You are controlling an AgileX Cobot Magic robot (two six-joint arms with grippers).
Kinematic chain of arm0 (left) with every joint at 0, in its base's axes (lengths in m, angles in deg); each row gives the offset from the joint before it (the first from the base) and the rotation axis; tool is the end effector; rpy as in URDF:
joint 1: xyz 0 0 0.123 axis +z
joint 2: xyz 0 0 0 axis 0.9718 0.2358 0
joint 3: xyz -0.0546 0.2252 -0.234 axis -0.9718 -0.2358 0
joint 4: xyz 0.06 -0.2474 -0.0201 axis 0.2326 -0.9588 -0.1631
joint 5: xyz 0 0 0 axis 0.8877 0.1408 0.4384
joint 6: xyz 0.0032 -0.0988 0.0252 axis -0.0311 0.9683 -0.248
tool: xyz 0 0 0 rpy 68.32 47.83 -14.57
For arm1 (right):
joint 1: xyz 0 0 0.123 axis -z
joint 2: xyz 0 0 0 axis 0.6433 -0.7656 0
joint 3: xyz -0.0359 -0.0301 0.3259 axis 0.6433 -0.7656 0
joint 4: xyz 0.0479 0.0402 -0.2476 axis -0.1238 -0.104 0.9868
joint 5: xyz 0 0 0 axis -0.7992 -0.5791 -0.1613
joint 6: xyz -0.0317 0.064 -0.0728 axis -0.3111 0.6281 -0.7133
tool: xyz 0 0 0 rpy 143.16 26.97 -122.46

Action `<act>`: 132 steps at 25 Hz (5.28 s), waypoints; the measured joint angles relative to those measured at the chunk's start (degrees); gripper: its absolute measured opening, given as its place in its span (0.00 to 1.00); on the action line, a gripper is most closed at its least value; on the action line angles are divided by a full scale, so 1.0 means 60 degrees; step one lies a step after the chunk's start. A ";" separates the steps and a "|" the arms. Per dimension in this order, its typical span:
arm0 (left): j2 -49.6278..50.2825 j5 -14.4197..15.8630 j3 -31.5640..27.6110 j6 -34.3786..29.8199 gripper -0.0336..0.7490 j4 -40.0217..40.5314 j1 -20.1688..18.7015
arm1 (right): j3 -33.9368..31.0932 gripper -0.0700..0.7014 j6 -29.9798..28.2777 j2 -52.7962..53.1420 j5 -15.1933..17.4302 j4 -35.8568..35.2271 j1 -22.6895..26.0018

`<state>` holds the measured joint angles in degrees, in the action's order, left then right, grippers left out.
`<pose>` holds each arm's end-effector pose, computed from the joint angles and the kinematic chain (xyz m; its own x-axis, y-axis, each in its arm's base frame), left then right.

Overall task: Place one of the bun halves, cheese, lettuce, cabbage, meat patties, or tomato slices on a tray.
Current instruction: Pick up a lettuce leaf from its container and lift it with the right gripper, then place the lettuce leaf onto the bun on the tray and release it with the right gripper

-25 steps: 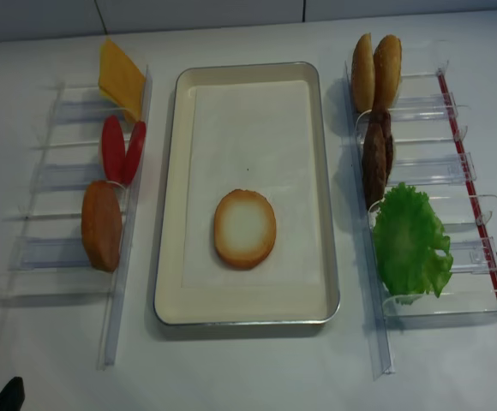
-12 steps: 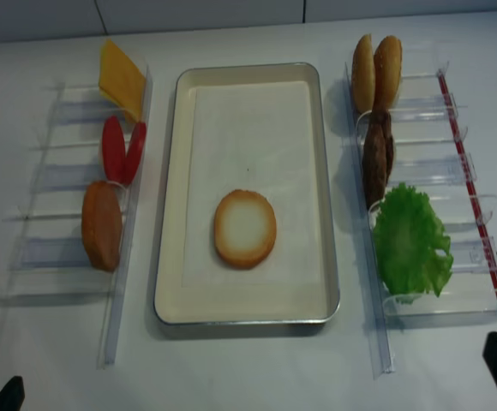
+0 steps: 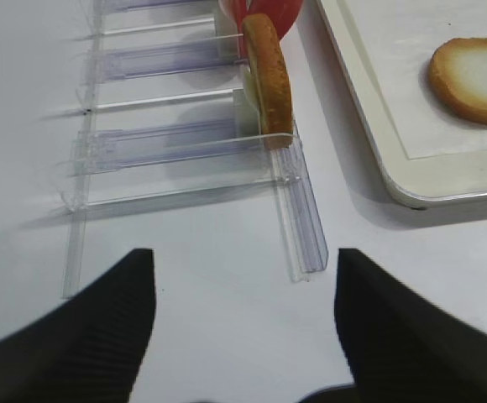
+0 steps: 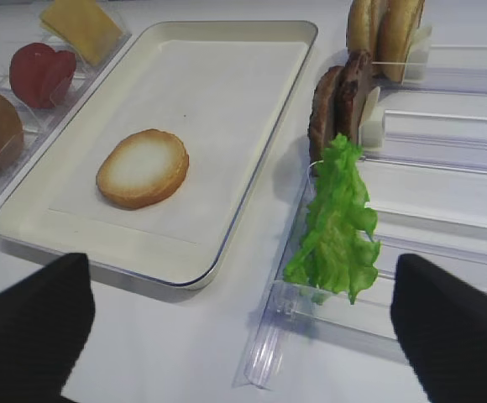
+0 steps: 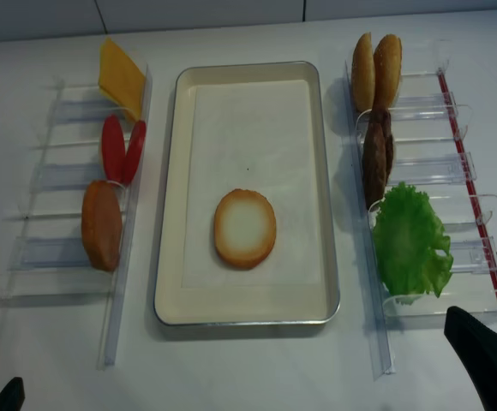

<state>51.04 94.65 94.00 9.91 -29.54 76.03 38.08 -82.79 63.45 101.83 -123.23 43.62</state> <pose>-0.0439 -0.0050 0.2569 -0.5654 0.0399 -0.8239 0.0686 0.9976 0.0012 -0.0050 0.0533 0.2914 -0.5383 0.0597 -0.8407 -0.3695 0.8798 0.2990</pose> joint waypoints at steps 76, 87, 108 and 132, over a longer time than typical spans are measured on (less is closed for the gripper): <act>0.0000 0.0000 0.0000 0.0000 0.64 0.0000 0.0000 | 0.1841 0.12 -0.3393 -0.8370 0.0478 -0.4534 0.0000; 0.0000 0.0000 0.0000 0.0000 0.64 0.0000 0.0000 | 0.3213 0.12 -0.3143 -0.8384 -0.0034 -0.4251 -0.1128; 0.0000 0.0000 0.0000 0.0000 0.64 0.0000 0.0000 | 0.5398 0.12 -0.1532 -1.2504 -0.3511 -0.3540 -0.6488; 0.0000 0.0000 0.0000 0.0000 0.64 0.0000 0.0000 | 0.6039 0.12 0.1364 -1.4345 -0.4458 -0.0070 -0.7105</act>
<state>51.04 94.65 94.00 9.91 -29.54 76.03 74.32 -74.61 -22.62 75.09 -123.65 0.99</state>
